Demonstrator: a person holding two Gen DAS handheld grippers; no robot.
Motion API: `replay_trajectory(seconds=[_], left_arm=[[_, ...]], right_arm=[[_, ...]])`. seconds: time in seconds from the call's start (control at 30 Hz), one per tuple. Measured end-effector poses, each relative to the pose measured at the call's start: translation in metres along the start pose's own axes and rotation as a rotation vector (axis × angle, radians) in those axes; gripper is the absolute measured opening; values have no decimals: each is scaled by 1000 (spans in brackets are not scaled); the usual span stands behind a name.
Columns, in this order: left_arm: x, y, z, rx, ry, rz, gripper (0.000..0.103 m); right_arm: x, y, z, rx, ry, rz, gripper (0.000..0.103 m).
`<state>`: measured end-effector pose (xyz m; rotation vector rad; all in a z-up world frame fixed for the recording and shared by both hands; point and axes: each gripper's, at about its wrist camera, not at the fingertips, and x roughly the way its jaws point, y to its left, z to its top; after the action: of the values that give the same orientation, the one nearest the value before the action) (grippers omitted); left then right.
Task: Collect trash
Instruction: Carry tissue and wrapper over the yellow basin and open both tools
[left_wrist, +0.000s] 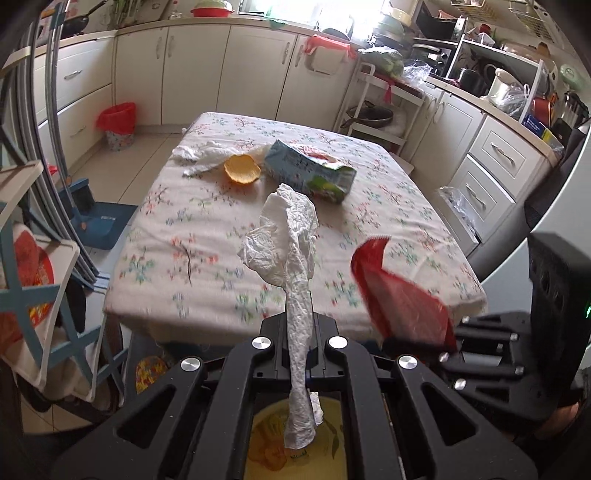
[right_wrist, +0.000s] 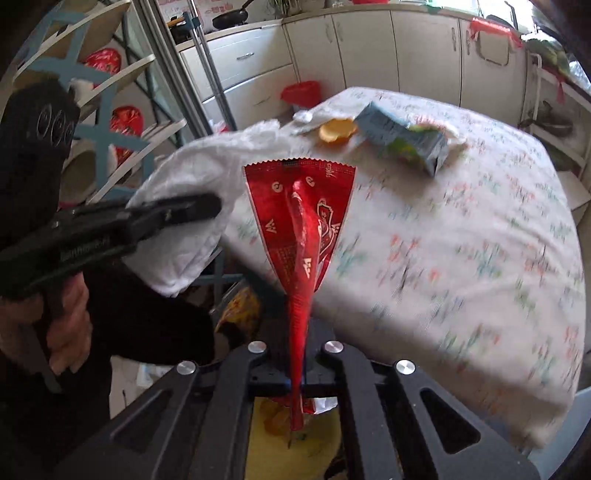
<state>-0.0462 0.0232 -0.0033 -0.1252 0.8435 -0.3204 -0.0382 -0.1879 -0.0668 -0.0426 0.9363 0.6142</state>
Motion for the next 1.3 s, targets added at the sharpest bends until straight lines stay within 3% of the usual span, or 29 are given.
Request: replay_trajectory(seconds=[0.17, 0.63, 0.67, 0.73, 0.77, 0.97, 1.07, 1.3], left_arm=[[-16, -5, -21, 14, -5, 10, 3], [-49, -8, -47, 21, -35, 11, 3], [-50, -9, -48, 22, -36, 11, 3], [-54, -10, -52, 28, -37, 11, 3], [-55, -10, -54, 29, -37, 10, 3], [-58, -15, -66, 46, -19, 7, 3], [-56, -19, -74, 63, 8, 7, 3], [-29, -37, -99, 131, 165, 3, 3]], right_arm=[[0, 14, -30, 24, 66, 19, 3], [54, 49, -91, -29, 364, 16, 7], [56, 51, -96, -27, 385, 18, 9], [60, 49, -102, -16, 415, 17, 35], [62, 49, -103, -15, 428, 10, 39], [50, 46, -103, 30, 373, -28, 50], [35, 34, -95, 100, 291, -71, 59], [-11, -7, -78, 304, 43, -157, 63]])
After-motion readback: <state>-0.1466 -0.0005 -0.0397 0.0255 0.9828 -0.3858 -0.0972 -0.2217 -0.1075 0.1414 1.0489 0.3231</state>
